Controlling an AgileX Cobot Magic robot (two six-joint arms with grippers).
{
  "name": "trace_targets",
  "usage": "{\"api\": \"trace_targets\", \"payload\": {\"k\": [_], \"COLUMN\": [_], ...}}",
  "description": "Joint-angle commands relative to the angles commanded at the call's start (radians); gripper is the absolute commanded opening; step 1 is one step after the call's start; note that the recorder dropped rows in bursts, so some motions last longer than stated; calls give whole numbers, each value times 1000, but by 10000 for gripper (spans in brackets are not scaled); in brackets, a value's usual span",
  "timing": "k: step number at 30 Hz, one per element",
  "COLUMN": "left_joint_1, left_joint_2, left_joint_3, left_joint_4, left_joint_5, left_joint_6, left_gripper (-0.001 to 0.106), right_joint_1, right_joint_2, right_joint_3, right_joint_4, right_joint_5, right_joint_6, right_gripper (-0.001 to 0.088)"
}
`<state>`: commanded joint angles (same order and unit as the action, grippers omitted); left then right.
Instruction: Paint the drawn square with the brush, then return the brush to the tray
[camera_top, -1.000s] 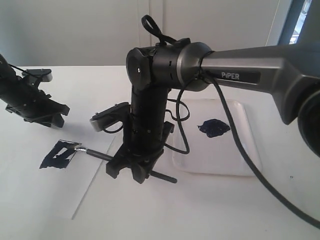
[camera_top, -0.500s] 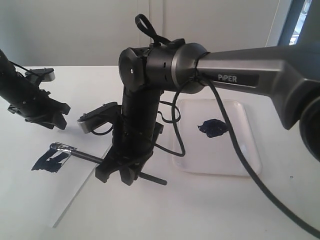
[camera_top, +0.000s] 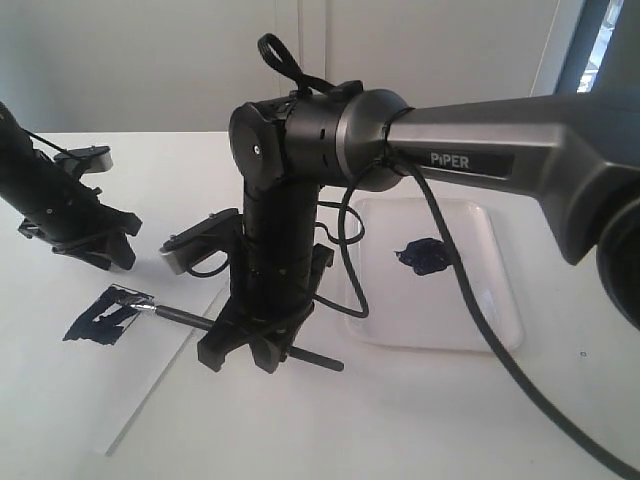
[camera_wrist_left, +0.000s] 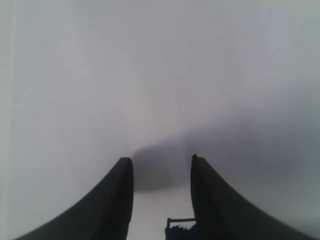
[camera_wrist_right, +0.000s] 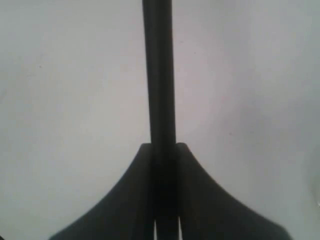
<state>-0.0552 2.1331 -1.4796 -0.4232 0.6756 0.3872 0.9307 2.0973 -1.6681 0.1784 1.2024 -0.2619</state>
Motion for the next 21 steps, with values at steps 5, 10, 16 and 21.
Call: {"api": "trace_targets", "payload": {"k": [5, 10, 16, 21], "left_joint_1": [0, 0, 0, 0], "left_joint_2": [17, 21, 21, 21], "left_joint_3": [0, 0, 0, 0], "left_joint_4": [-3, -9, -9, -9], "left_joint_5": [2, 6, 6, 6], "left_joint_6": [0, 0, 0, 0], "left_gripper": [439, 439, 439, 439], "right_joint_1": [8, 17, 53, 84], "right_joint_2": [5, 33, 44, 44], "right_joint_3": [0, 0, 0, 0], "right_joint_4": [0, 0, 8, 13], "right_joint_5": [0, 3, -3, -14], "right_joint_6": [0, 0, -31, -48], "right_gripper": [0, 0, 0, 0]}}
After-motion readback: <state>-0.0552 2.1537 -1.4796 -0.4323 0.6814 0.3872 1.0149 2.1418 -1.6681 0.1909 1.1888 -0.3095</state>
